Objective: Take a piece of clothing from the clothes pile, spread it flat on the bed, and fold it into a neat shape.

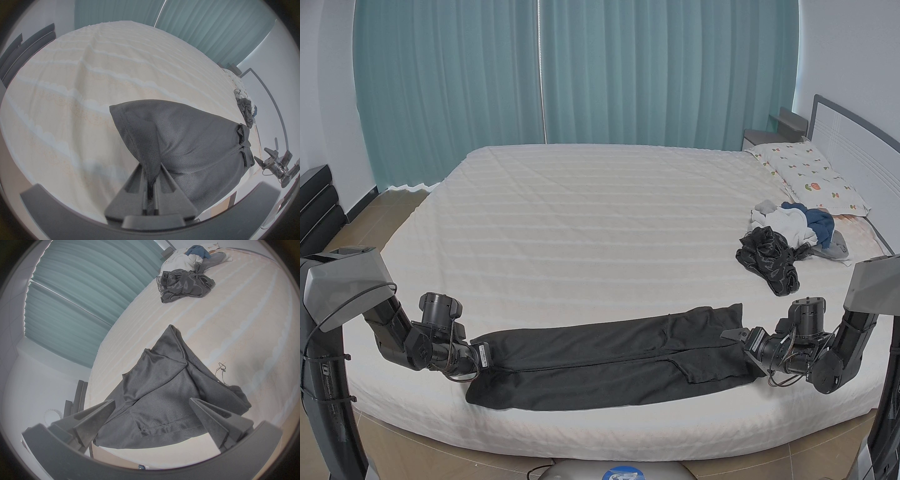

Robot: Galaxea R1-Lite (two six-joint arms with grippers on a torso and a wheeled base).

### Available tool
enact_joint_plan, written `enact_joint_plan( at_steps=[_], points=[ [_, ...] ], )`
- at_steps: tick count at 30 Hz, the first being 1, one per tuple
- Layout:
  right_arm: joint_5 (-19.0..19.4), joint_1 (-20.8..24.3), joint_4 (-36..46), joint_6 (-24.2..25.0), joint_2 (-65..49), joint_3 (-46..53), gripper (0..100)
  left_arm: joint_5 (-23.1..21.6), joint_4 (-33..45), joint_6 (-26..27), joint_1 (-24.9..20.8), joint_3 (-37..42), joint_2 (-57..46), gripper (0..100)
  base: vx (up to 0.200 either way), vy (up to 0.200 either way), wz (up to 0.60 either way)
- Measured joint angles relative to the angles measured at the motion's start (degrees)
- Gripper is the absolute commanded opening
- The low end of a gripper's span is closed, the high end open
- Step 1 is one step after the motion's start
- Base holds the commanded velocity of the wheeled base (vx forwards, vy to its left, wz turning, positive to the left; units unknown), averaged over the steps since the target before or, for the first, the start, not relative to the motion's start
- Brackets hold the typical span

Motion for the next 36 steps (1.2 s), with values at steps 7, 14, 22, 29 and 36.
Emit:
enact_joint_plan(
  at_steps=[7, 14, 22, 29, 36],
  points=[
    [0.02, 0.01, -0.02, 0.0, -0.06, 0.05, 100, 0.2, -0.09, -0.44, 0.06, -0.48, -0.11, 0, 0.0, 0.0, 0.0],
    [0.02, 0.01, -0.04, 0.0, -0.09, 0.02, 100, 0.74, 0.04, -8.12, -0.04, -3.23, -0.16, 0, 0.0, 0.0, 0.0],
    [0.0, -0.1, -0.06, 0.0, -0.12, -0.05, 100, 1.45, 0.9, -12.23, -1.84, -6.13, -1.22, 0, 0.0, -0.175, 0.0],
    [0.02, -0.1, -0.06, 0.13, -0.33, 0.0, 100, 4.24, 6.28, -13.24, -3.56, -8.45, -2.73, 0, 0.0, -0.2, 0.0],
    [0.0, -0.1, -0.04, 0.4, -0.56, 0.02, 100, 6.85, 14.59, -13.35, -5.9, -13.35, -4.17, 0, 0.0, -0.2, 0.0]
  ],
)
